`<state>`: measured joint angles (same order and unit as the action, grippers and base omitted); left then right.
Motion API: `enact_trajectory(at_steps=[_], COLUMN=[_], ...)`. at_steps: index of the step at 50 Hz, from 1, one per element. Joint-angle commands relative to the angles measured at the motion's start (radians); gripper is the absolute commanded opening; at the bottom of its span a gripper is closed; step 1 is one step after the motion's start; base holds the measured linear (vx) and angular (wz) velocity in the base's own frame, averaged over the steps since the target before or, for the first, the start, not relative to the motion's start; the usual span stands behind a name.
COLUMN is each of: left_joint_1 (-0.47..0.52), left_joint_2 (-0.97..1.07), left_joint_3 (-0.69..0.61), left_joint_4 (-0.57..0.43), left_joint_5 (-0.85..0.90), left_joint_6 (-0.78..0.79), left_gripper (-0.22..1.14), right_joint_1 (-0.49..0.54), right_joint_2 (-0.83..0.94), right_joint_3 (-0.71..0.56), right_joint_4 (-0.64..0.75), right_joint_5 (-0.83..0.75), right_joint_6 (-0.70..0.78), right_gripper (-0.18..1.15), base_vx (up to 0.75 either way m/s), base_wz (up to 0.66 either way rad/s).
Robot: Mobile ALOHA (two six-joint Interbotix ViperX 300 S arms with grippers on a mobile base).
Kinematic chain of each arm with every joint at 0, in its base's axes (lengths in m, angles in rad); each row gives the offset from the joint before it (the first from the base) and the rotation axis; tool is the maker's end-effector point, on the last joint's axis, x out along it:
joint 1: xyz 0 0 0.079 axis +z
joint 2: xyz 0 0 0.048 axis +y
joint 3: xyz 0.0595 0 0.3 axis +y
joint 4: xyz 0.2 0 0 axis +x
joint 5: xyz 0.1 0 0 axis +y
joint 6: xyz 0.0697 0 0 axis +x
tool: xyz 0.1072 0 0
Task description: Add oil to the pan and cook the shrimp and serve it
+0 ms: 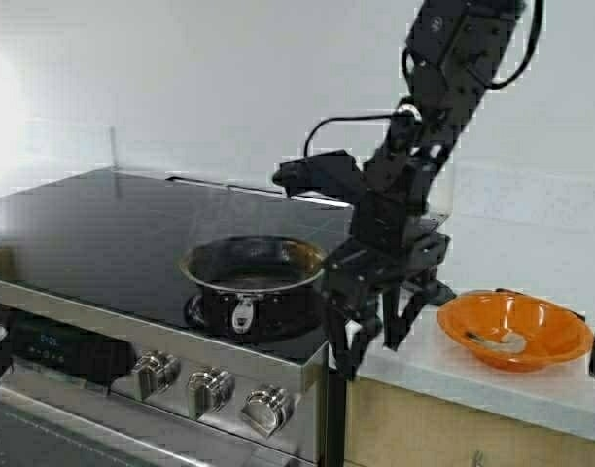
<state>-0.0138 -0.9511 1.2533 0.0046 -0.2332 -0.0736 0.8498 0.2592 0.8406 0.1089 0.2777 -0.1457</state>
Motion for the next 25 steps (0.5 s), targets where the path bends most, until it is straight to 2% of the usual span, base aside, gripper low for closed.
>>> enact_trajectory(at_steps=[1, 5, 12, 16, 21, 25], left_joint_1=[0.002, 0.002, 0.002, 0.000, 0.002, 0.002], left_joint_2=[0.005, 0.005, 0.005, 0.005, 0.005, 0.003], left_joint_3=[-0.015, -0.017, -0.015, -0.018, -0.017, -0.017], left_joint_4=[0.002, 0.002, 0.002, 0.002, 0.002, 0.002], left_joint_5=[-0.005, -0.005, -0.005, -0.005, -0.005, -0.005], left_joint_6=[-0.002, -0.002, -0.003, -0.003, -0.003, -0.005], left_gripper=[0.03, 0.03, 0.03, 0.03, 0.03, 0.03], right_joint_1=[-0.026, -0.046, -0.046, -0.038, 0.025, 0.077], right_joint_2=[-0.087, -0.137, -0.170, -0.176, -0.178, -0.166], right_joint_3=[-0.040, -0.057, -0.091, -0.104, -0.087, -0.075], right_joint_4=[-0.040, -0.123, -0.410, -0.615, -0.927, -1.057], right_joint_5=[0.069, 0.129, 0.301, 0.407, 0.528, 0.588], right_joint_6=[0.158, 0.265, 0.385, 0.555, 0.824, 0.956], right_gripper=[1.03, 1.03, 1.03, 1.03, 1.03, 1.03], base_vx=[0.00, 0.00, 0.00, 0.00, 0.00, 0.00], base_wz=[0.00, 0.00, 0.00, 0.00, 0.00, 0.00])
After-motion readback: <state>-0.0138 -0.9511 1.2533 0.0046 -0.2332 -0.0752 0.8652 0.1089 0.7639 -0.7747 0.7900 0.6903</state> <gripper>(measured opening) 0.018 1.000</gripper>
